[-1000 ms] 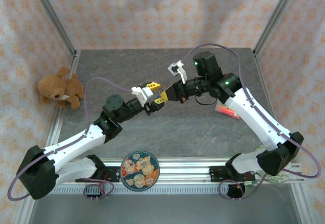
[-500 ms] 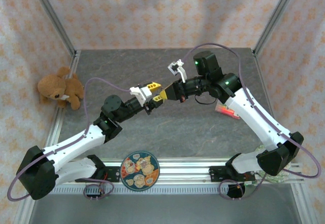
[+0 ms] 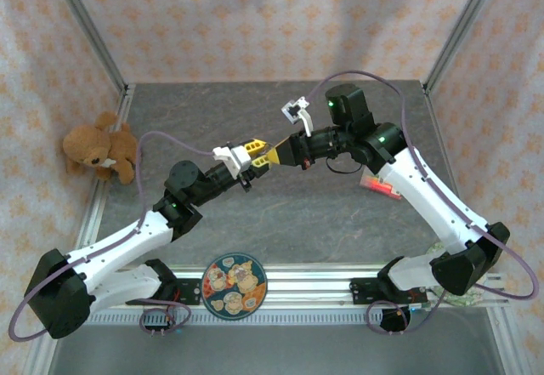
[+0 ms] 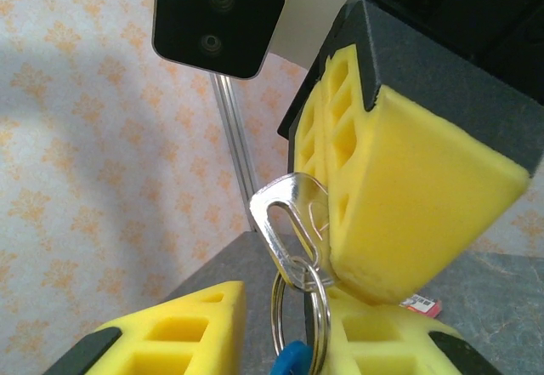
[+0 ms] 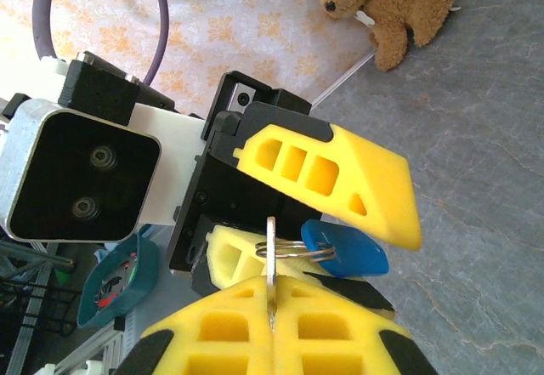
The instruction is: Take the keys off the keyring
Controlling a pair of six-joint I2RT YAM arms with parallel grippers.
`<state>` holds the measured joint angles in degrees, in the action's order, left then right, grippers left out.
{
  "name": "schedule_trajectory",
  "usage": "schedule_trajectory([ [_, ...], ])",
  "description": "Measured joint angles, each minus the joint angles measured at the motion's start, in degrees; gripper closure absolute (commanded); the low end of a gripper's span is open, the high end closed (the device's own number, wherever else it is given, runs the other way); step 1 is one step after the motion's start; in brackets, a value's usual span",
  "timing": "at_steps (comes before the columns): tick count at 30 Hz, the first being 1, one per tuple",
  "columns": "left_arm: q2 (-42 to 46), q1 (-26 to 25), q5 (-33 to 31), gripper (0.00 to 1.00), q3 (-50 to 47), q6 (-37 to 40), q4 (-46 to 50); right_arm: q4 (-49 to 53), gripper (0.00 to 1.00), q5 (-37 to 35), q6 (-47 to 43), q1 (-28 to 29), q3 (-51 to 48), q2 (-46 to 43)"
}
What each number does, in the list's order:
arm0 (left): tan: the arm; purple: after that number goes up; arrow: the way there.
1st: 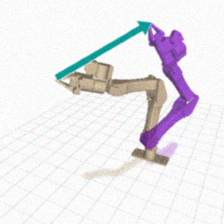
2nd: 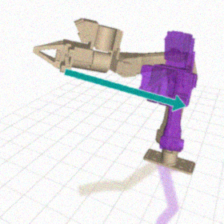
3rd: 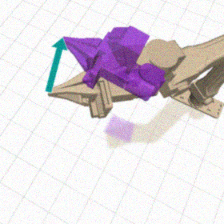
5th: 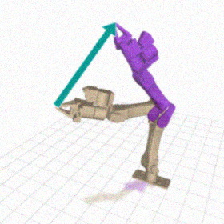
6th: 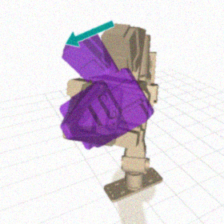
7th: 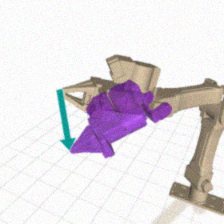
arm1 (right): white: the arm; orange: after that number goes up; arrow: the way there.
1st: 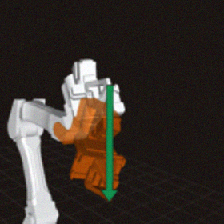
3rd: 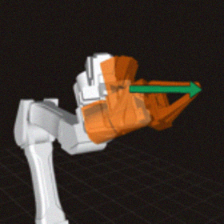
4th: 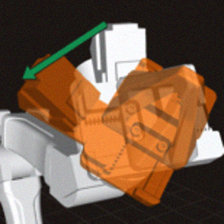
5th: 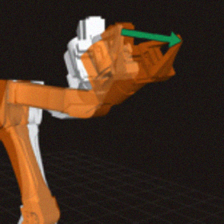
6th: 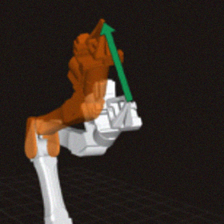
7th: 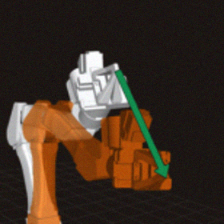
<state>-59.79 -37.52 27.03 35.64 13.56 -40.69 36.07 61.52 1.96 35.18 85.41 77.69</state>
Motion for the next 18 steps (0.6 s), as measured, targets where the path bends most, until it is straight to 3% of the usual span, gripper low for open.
schedule_trajectory([
  [10, -0.02, 0.0, -0.04, 0.64, 0.0, -0.17, -0.92, -0.94, 1.0, 0.07, 0.92, -0.28, 0.0, -0.26],
  [18, -0.02, 0.0, -0.07, 0.68, 0.0, -0.2, -1.18, -1.44, 1.0, 0.09, 1.03, -0.63, 0.0, -0.39],
])
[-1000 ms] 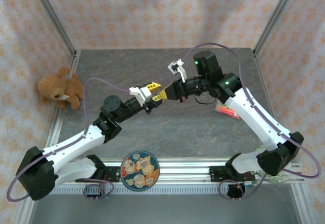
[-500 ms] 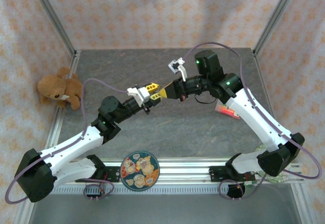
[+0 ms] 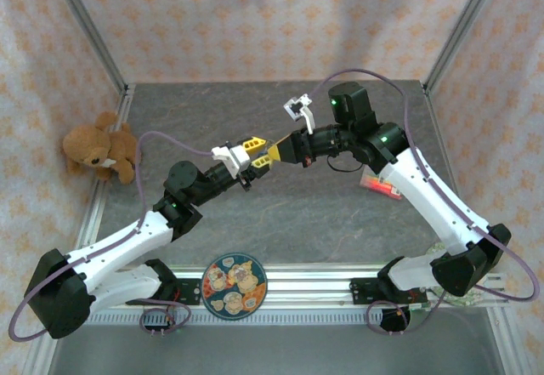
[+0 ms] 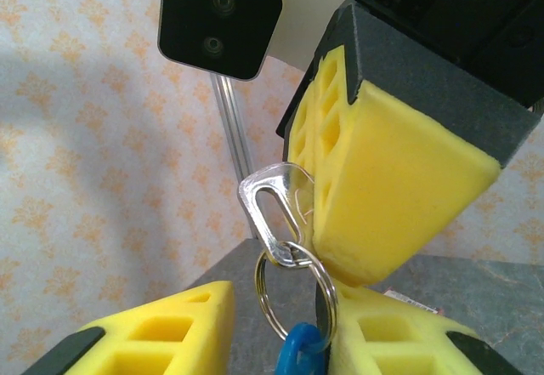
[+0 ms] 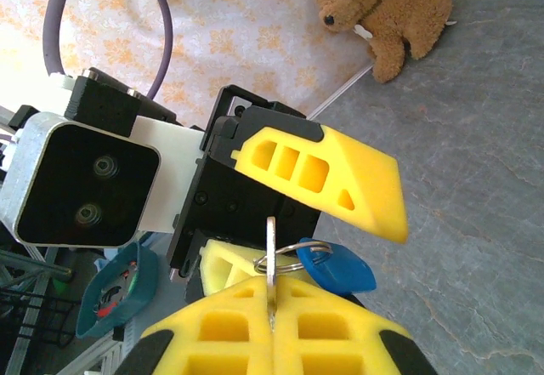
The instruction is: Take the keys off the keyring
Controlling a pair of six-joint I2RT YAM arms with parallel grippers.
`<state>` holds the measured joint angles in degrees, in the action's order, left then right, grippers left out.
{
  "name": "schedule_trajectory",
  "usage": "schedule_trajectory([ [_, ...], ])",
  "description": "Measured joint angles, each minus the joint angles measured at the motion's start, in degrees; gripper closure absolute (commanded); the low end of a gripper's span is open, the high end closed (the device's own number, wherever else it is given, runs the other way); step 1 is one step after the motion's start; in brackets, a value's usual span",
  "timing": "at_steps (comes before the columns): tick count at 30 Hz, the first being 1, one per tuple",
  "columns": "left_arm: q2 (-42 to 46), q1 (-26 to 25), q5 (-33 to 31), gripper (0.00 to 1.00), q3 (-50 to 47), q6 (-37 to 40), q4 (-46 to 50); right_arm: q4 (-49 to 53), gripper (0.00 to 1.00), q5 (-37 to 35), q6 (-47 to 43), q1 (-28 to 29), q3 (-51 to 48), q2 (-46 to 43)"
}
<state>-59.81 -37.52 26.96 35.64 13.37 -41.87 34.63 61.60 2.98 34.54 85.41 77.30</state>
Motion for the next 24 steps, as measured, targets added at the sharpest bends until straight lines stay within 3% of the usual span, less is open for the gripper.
schedule_trajectory([
  [12, 0.0, 0.0, -0.04, 0.91, 0.0, -0.31, -0.02, -0.02, 1.0, 0.37, 0.02, -0.42, 0.0, -0.02],
  [14, 0.07, 0.0, -0.09, 0.99, 0.0, -0.37, 0.02, -0.04, 1.0, 0.35, 0.02, -0.63, 0.0, -0.09],
  [24, 2.29, 0.0, -0.61, 1.0, 0.13, -2.27, 2.14, 0.02, 1.0, -1.33, -0.39, -0.46, -0.04, -0.92],
])
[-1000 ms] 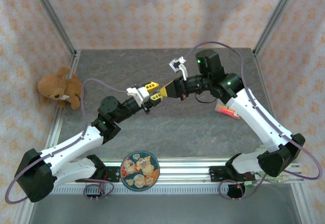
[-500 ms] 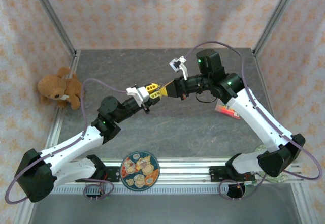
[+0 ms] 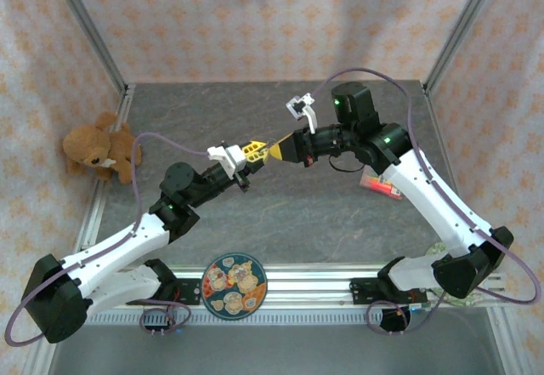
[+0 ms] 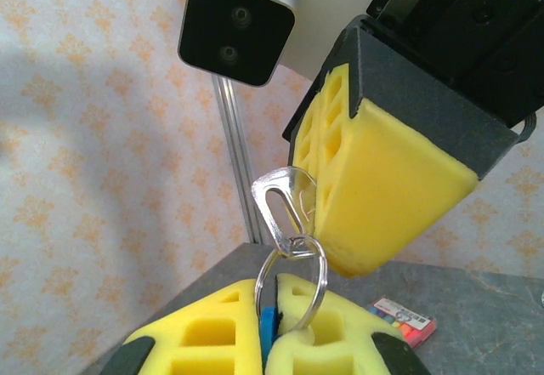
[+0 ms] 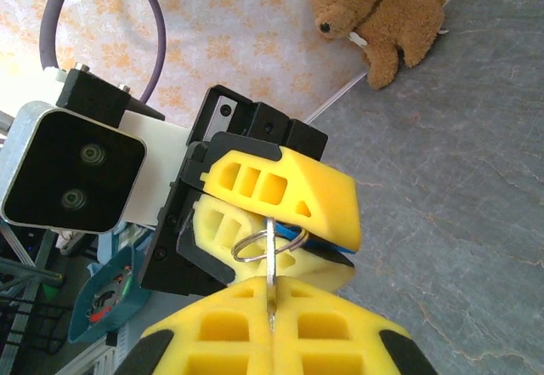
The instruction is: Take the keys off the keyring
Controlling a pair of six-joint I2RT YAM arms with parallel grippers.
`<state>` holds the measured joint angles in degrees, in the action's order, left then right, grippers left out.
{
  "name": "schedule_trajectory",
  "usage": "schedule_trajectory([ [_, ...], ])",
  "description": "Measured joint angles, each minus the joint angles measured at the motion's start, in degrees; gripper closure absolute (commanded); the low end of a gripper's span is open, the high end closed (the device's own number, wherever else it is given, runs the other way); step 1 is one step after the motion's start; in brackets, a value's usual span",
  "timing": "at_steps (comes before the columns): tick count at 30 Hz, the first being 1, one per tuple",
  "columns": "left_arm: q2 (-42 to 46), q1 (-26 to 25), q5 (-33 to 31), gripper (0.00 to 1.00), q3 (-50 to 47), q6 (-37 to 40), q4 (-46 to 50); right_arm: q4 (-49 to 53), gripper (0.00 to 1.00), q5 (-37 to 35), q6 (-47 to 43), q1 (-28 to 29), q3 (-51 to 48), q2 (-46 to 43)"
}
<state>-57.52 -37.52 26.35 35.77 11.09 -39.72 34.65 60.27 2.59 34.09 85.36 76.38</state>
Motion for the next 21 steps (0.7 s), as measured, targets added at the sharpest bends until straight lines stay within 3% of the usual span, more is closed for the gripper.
schedule_trajectory([
  [8, 0.07, 0.0, 0.83, 1.0, 2.54, -4.79, 5.38, -1.75, 1.0, -5.97, -5.35, 1.29, -4.0, -4.11],
  [21, 0.04, 0.44, 9.7, 1.0, 6.05, -12.44, 11.15, -12.7, 1.0, -14.67, -20.57, 4.79, -16.41, -15.39],
])
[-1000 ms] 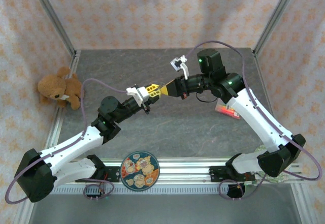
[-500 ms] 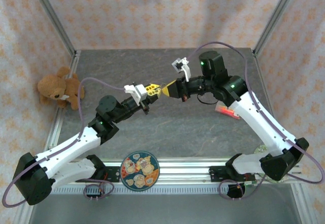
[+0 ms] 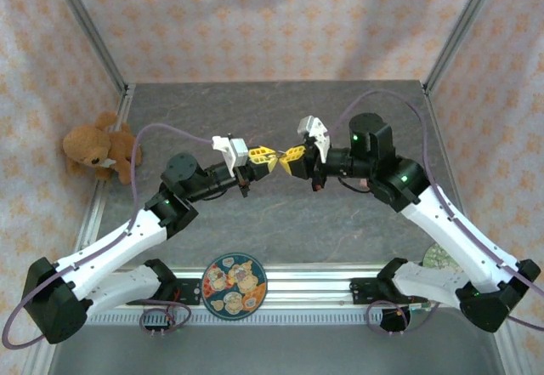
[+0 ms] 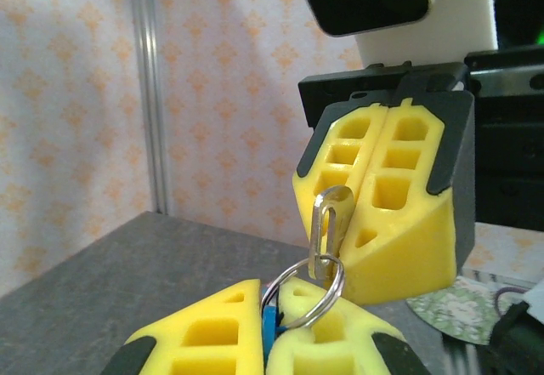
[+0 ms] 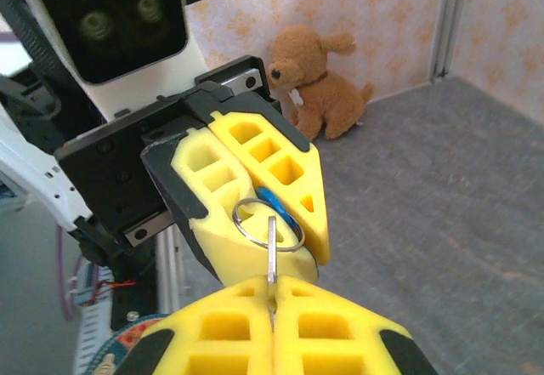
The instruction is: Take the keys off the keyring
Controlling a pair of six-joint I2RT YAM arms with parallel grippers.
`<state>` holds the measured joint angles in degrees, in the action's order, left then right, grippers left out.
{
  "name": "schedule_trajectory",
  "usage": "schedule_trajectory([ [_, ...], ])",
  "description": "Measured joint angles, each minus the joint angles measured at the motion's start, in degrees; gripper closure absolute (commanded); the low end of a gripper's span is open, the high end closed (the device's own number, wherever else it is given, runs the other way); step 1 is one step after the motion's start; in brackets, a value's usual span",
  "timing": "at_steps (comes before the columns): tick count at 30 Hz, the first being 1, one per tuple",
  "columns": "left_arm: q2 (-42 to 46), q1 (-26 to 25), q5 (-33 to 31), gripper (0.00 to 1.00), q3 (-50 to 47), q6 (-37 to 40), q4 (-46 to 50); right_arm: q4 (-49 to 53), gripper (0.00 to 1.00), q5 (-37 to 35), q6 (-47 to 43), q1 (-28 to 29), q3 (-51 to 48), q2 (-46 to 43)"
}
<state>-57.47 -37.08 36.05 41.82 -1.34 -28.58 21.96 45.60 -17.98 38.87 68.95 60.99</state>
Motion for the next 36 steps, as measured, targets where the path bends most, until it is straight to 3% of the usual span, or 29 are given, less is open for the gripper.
schedule_trajectory([
  [25, -4.66, 3.43, 8.31, 1.0, 6.8, -7.04, 8.96, -0.96, 1.0, -9.16, -20.41, 1.88, -2.64, -2.45],
  [36, -5.57, 4.9, 12.11, 1.0, 7.96, -8.94, 11.89, 2.08, 1.0, -17.27, -26.97, 6.49, -1.33, -2.27],
])
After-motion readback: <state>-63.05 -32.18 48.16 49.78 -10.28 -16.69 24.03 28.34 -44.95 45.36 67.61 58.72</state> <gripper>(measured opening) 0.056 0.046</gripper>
